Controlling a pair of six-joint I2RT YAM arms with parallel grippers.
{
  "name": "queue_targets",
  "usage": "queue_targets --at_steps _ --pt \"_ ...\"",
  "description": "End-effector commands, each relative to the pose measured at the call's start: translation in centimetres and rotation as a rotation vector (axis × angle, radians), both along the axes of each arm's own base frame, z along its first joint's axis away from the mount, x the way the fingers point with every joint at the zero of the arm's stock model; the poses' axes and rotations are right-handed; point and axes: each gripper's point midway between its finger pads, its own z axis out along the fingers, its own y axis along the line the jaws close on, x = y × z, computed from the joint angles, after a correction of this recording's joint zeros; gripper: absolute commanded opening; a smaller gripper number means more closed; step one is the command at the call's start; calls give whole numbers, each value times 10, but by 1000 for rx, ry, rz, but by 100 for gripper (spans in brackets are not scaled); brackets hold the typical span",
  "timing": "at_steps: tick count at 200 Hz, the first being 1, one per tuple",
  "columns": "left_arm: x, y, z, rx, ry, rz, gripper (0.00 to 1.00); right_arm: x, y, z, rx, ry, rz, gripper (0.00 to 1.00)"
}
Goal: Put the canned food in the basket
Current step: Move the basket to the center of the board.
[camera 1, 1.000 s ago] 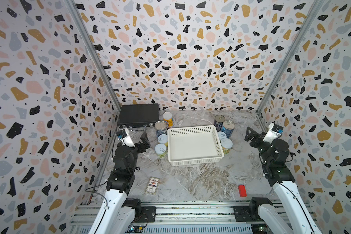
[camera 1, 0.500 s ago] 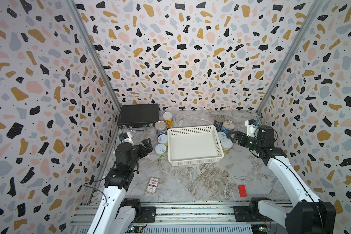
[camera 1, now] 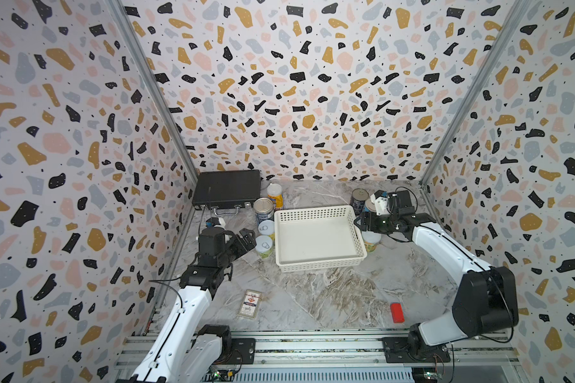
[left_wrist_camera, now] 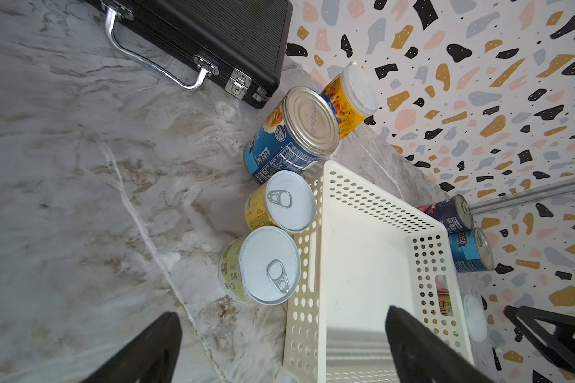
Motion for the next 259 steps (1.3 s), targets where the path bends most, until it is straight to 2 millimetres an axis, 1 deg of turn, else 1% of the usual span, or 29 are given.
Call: queue_targets --at_steps 1,39,55,69,96,109,141,164,184,202,224,259 --pt "6 1 25 -16 -66 8 99 5 -4 -9 -109 41 3 77" --pt "1 11 21 17 -20 55 100 21 -4 -34 -185 108 -13 74" --pt "0 11 24 11 -30 60 100 29 -3 -41 -203 126 -16 73" --pt "0 11 26 11 -37 57 100 35 2 -46 -205 138 -4 72" --pt "0 12 24 13 -33 64 100 47 2 -55 -254 159 -9 69" --pt "1 11 24 13 -31 58 100 52 4 -56 -258 159 -8 65" --pt "0 12 25 16 -34 62 100 58 13 -58 -259 162 13 47" --pt "0 13 25 17 -33 66 100 58 15 -57 -276 163 19 31" --pt "-2 15 28 22 -37 72 100 56 16 -53 -286 157 16 20" --pt "-3 16 30 25 -45 78 100 53 18 -49 -291 153 15 14" --pt "-5 18 30 31 -49 84 100 47 18 -43 -319 145 12 9" --pt "-6 18 33 34 -54 87 100 27 14 -35 -341 151 12 4"
